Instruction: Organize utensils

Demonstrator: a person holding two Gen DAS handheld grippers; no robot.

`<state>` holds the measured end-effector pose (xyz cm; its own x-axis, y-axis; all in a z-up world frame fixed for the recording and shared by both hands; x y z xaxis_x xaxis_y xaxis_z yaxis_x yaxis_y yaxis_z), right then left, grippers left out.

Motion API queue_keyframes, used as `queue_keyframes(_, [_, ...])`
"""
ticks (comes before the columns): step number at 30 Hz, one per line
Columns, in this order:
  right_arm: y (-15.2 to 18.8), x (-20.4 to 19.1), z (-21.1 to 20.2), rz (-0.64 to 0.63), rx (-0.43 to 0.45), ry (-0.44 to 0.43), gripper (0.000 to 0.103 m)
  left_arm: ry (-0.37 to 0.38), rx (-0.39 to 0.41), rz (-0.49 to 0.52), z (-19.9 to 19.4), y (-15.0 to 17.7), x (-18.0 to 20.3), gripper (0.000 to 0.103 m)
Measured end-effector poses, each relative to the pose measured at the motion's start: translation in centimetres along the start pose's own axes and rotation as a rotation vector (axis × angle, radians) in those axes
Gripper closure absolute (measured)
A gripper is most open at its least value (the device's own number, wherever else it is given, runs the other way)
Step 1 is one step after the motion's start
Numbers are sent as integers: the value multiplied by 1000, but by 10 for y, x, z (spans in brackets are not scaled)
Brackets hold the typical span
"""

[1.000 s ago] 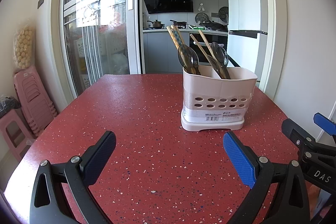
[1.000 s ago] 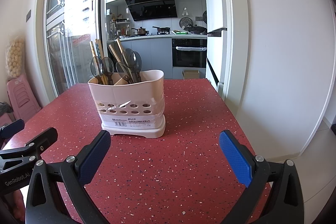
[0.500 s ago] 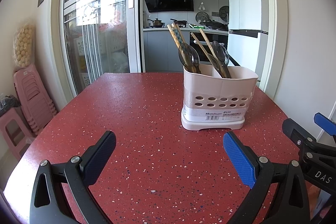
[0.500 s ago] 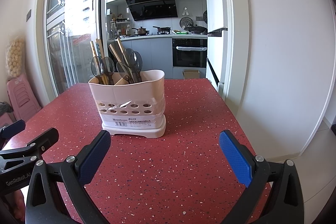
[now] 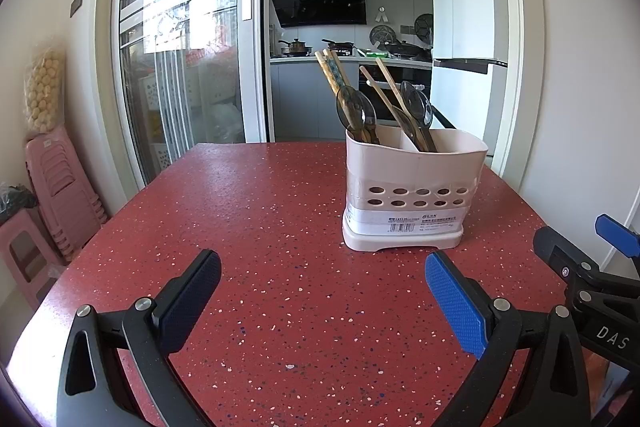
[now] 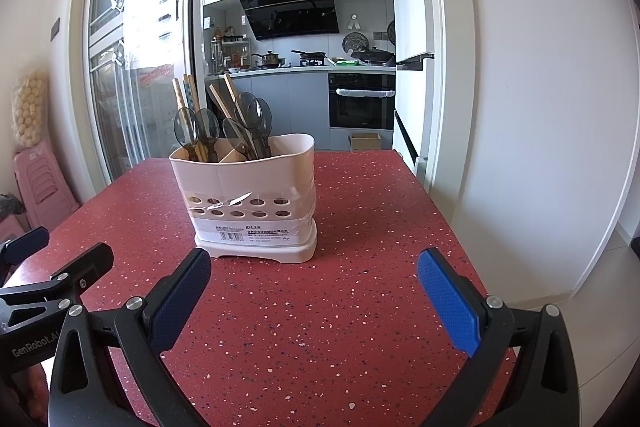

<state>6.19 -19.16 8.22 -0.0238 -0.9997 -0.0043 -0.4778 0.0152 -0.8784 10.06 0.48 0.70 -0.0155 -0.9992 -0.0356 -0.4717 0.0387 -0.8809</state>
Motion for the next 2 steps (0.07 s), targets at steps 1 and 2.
queue_keyframes(1, [0,0,0,0,0,0,0,0,-1,0,0,0,0,0])
queue_keyframes(2, [0,0,0,0,0,-1,0,0,-3,0,0,0,0,0])
Point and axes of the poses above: each gripper's, at about its wrist camera, not at the fingertips, and z roughly the way its jaws point, x to its right, y to its underside, the point moved 1 cm from there along z, roughly the way its jaws point, and after that the axes turned 5 degrees about -y, right-handed, at the moved point
